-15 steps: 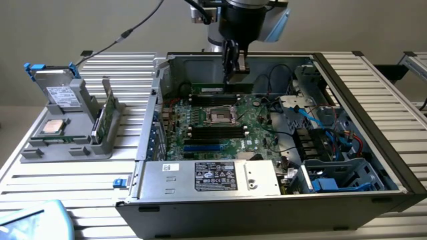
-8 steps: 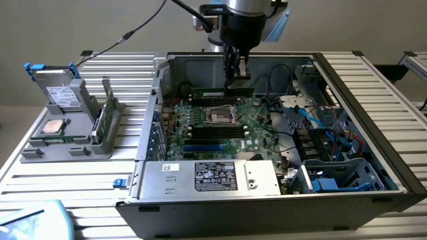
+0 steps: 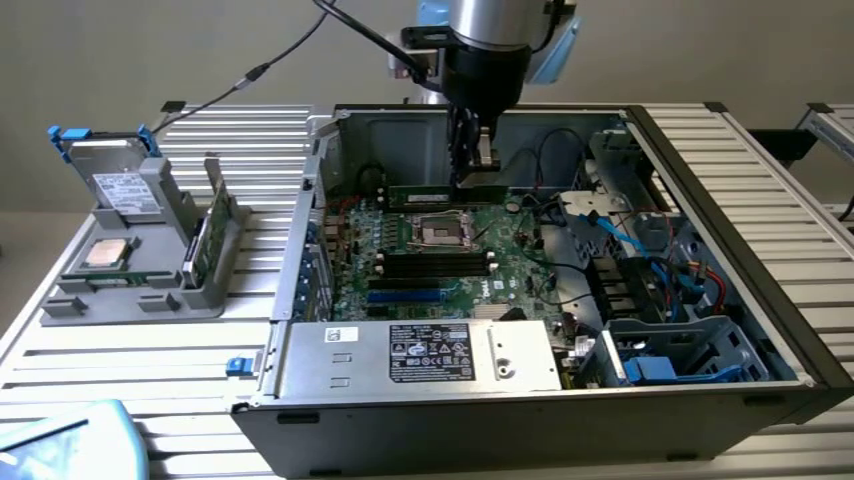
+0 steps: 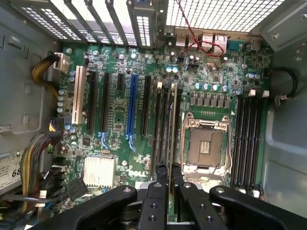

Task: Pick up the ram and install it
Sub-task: 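Pick up the ram and move it above insertion slot, then insert the ram into the slot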

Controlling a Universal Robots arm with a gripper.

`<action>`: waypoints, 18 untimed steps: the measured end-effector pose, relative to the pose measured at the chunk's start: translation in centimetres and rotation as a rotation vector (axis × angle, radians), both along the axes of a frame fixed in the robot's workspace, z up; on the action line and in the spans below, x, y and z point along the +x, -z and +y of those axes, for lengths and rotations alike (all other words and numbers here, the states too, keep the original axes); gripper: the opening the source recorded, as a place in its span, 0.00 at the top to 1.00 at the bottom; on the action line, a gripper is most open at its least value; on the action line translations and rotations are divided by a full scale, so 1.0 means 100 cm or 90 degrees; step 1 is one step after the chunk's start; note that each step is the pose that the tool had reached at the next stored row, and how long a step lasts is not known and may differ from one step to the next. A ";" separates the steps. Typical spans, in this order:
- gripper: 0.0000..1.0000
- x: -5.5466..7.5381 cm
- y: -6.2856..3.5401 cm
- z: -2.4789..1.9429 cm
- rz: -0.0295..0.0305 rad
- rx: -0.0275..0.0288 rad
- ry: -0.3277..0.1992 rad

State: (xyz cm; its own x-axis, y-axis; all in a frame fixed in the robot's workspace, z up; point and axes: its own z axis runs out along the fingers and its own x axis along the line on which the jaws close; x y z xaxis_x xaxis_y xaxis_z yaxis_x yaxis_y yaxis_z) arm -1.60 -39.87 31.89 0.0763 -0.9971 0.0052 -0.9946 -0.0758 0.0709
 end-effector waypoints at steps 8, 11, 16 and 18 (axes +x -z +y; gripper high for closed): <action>0.86 0.000 0.0117 0.0012 0.0000 0.0000 0.016; 0.86 0.000 0.0118 0.0012 0.0003 0.0000 0.016; 0.86 0.000 0.0117 0.0012 0.0009 0.0000 0.016; 0.86 0.000 0.0117 0.0012 0.0010 0.0000 0.016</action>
